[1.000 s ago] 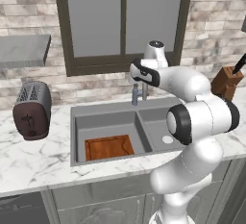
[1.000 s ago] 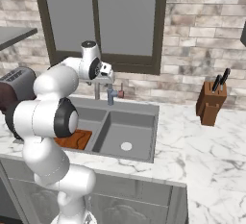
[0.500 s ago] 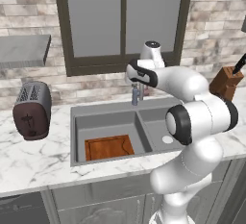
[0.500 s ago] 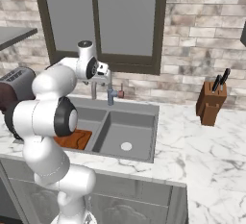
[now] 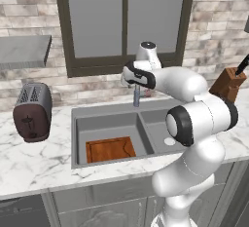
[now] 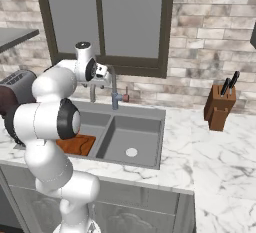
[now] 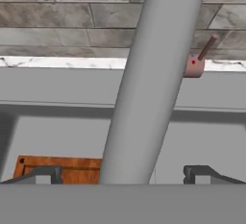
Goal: Turn on the sink faucet with hot water and rinse the cutting board for ten seconds, then turn off the faucet. Push the cutting board to reach the water if necessary.
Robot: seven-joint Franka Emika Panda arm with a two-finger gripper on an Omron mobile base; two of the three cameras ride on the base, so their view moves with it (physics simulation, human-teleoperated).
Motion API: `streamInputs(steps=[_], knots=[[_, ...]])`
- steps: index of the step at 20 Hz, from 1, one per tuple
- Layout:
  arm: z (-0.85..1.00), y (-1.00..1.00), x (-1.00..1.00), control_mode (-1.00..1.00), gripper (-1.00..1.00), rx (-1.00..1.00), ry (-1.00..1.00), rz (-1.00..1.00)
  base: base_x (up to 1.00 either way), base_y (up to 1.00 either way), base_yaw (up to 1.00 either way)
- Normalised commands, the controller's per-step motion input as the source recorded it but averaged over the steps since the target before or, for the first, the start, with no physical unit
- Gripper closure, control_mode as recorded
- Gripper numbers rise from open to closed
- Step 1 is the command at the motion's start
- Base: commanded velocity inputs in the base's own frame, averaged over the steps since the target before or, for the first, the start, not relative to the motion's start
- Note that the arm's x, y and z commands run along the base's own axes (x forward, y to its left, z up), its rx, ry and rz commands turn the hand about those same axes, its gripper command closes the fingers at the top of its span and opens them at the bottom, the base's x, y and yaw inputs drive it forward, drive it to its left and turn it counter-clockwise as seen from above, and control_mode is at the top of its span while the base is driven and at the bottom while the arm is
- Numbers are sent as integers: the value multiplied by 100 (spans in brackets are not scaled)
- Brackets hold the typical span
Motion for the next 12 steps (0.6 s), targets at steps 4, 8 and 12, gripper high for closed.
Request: streamInputs(steps=[4, 8, 12], knots=[[-15, 20, 32, -100, -100, 0, 3, 0, 0, 0, 0], [-14, 14, 29, -100, -100, 0, 0, 0, 0, 0, 0], [-12, 12, 29, -100, -100, 0, 1, 0, 0, 0, 0]])
